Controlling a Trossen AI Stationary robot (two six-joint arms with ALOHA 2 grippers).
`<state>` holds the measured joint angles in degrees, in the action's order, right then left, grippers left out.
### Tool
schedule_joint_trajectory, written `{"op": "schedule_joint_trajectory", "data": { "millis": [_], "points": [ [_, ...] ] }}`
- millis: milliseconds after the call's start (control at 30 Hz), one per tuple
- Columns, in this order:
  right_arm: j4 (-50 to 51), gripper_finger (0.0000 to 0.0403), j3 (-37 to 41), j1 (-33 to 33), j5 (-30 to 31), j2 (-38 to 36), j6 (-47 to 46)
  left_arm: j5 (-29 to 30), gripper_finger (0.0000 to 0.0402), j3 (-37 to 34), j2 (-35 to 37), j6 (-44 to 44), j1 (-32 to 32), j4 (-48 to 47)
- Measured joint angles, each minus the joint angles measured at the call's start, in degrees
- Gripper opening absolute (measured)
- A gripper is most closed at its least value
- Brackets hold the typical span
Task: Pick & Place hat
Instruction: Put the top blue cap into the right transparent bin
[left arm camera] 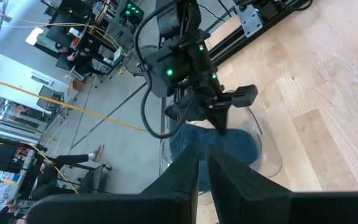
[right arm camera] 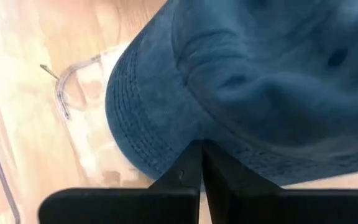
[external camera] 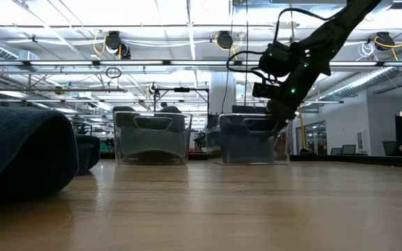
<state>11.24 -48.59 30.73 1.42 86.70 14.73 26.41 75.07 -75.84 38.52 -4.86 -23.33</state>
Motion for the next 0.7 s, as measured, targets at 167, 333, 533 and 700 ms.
{"op": "schedule_joint_trajectory", "data": {
  "millis": [167,333,533,700],
  "points": [
    [1.46,0.0000,0.18,-0.75,0.77,-1.61,-1.02,0.00,0.0042,0.00,0.01,0.00,0.01,-0.01],
    [0.03,0.0000,0.23,-2.71,3.29,-7.02,-0.39,0.00,0.0042,0.00,0.01,0.00,0.02,0.00],
    [-5.42,0.0000,0.10,-4.08,3.29,-12.72,-0.34,0.00,0.0042,0.00,0.01,0.00,0.02,-0.01],
    [-12.11,0.0000,0.12,-3.13,2.70,-12.44,-1.51,0.01,0.0042,0.00,0.01,0.00,0.01,-0.02]
  ]
}}
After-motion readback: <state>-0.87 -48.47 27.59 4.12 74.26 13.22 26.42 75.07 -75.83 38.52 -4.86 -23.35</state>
